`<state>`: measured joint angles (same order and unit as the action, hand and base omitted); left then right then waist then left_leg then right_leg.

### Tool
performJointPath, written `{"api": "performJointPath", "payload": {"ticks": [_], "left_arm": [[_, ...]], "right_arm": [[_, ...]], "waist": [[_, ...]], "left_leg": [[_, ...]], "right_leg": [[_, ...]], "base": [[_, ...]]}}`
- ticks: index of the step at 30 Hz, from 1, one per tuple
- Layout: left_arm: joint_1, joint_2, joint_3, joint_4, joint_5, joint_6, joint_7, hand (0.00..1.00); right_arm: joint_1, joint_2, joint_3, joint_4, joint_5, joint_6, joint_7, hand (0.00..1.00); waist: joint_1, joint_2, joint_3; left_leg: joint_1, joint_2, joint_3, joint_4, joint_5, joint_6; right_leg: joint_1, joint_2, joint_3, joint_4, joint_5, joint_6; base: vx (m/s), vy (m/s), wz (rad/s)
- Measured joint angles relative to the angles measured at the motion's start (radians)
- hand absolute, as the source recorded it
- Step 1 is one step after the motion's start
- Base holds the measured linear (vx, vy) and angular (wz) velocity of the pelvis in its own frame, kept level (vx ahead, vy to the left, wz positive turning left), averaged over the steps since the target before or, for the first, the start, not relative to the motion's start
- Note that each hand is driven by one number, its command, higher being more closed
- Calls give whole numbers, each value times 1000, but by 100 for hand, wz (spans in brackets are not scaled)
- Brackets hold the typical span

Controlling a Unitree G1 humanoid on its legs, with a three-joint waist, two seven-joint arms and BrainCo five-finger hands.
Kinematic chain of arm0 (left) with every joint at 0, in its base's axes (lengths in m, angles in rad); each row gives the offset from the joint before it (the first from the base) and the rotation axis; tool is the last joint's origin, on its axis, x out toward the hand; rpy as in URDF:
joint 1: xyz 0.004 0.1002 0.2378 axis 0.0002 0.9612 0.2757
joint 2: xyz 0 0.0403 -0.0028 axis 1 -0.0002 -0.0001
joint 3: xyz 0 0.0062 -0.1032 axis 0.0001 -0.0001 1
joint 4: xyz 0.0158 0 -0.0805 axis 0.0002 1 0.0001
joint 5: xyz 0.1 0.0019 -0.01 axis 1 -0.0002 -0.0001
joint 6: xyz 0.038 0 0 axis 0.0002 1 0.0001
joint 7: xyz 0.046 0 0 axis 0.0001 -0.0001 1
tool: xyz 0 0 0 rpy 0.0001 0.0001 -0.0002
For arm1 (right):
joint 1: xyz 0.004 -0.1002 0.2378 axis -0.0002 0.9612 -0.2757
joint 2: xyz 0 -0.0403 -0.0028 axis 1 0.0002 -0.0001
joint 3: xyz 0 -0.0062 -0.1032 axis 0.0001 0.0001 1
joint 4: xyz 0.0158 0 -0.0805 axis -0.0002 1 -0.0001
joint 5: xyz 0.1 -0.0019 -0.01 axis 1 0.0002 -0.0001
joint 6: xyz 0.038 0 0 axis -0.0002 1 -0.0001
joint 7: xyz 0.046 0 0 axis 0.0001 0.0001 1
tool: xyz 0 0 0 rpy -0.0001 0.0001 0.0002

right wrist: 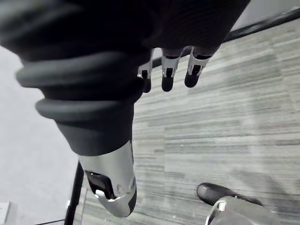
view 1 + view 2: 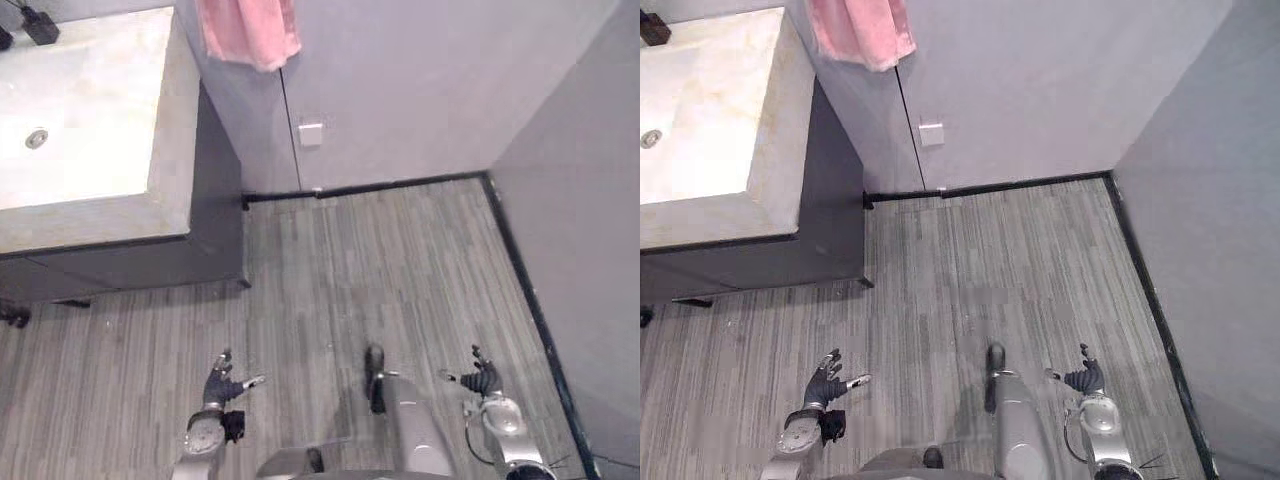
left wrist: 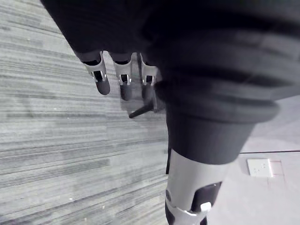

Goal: Organize washtable

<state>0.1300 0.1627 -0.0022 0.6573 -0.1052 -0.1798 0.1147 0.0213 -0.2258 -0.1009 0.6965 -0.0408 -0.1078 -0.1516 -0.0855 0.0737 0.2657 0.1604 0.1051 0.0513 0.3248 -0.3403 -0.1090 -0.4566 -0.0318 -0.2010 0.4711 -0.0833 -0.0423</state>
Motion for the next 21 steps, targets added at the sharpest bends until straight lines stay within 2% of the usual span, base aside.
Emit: {"api": "performJointPath", "payload": {"ticks": [1,2,3,4,5,6,7,9,11,12,13,14,15,16,17,18,19,20,21], "left_arm": [[0,-1,-3,0,0,0,0,0],[3,-5,-4,3,0,1,-1,0],[10,-6,-4,3,0,1,-2,0],[10,-5,-4,3,0,1,-2,0],[7,-5,-3,2,-2,0,-2,0],[7,-6,-3,1,-2,-1,-2,0],[7,-5,-3,2,-2,-1,-1,0],[7,-3,-1,2,-3,-1,0,0],[7,-5,10,5,-2,1,1,0],[8,-10,10,5,-2,1,1,0],[25,-18,10,6,-2,1,3,0],[37,-19,12,11,-2,-1,8,0],[25,-12,18,34,-2,1,17,0],[21,-24,18,49,-2,1,21,0],[21,-28,18,50,-2,0,21,0],[21,-32,17,59,-2,0,21,0],[23,-29,16,62,-2,1,21,0],[28,-20,15,65,-2,2,22,0],[28,-11,15,71,-2,3,23,0]], "right_arm": [[-1,1,1,-7,0,-1,1,0],[-2,3,10,-14,0,-2,1,0],[0,3,33,-14,2,-4,0,0],[3,4,43,-14,5,-5,0,0],[4,6,54,-14,15,-10,-1,0],[3,11,53,-17,30,-22,-3,0],[3,12,52,-19,35,-26,-3,0],[-2,14,48,-13,41,-29,-2,0],[-15,29,21,-12,41,-22,-2,0],[-10,28,9,-13,41,-22,-3,0],[1,18,-1,-12,39,-22,-5,0],[7,13,-2,-10,39,-20,-10,0],[5,26,-2,4,39,-16,-19,0],[12,28,-2,6,37,-15,-21,0],[12,27,-2,7,35,-15,-20,0],[9,31,-2,9,30,-14,-20,0],[17,37,-2,12,30,-14,-20,0],[25,47,0,24,29,-14,-19,0],[25,60,3,32,27,-10,-19,0]], "waist": [[-3,2,1],[-3,3,12],[9,2,14],[16,0,16],[29,-11,23],[50,-24,27],[54,-27,28],[75,-29,31],[80,-46,50],[87,-45,49],[100,-29,39],[107,-2,24],[104,-24,24],[101,-35,12],[102,-33,11],[102,-33,9],[100,-40,9],[103,-51,8],[100,-51,8]], "left_leg": [[-32,4,-6,84,27,-14],[-118,29,-17,320,138,-4],[-196,64,-22,548,170,-2],[-229,82,-10,639,162,10],[-291,108,23,763,145,39],[-350,110,53,794,129,63],[-385,108,63,788,124,72],[-507,95,94,656,115,74],[-544,44,116,411,118,64],[-531,1,114,196,158,41],[-535,-9,94,49,259,72],[-546,-11,73,53,357,134],[-553,-29,84,108,320,139],[-547,-54,91,133,250,156],[-541,-60,94,135,230,160],[-517,-81,95,133,200,172],[-491,-95,99,126,178,179],[-445,-117,101,114,151,184],[-381,-129,100,104,126,194]], "right_leg": [[22,8,-9,-3,-18,-6],[104,30,-13,-49,-41,-22],[207,56,-12,-119,-47,-32],[259,69,-9,-152,-48,-34],[359,80,0,-214,-51,-39],[440,80,21,-273,-52,-41],[472,79,31,-302,-52,-41],[548,74,53,-389,-55,-37],[608,43,66,-411,-71,-10],[638,27,71,-417,-87,16],[659,35,85,-420,-119,49],[682,43,107,-413,-166,68],[691,18,115,-397,-186,85],[666,-21,124,-304,-202,114],[644,-30,127,-251,-204,117],[587,-51,139,-96,-203,120],[540,-71,153,28,-191,147],[473,-94,175,212,-180,211],[410,-112,175,387,-189,212]], "base": [[593,-272,29],[615,-264,7],[605,-249,-1],[574,-199,-11],[520,-150,-23],[497,-129,-26],[464,-87,-33],[484,-13,-28],[450,65,-27],[454,123,-46],[549,210,-67],[461,209,-48],[493,240,-23],[519,215,1],[626,286,4],[511,245,6],[484,250,12],[470,201,19],[474,174,19]]}}
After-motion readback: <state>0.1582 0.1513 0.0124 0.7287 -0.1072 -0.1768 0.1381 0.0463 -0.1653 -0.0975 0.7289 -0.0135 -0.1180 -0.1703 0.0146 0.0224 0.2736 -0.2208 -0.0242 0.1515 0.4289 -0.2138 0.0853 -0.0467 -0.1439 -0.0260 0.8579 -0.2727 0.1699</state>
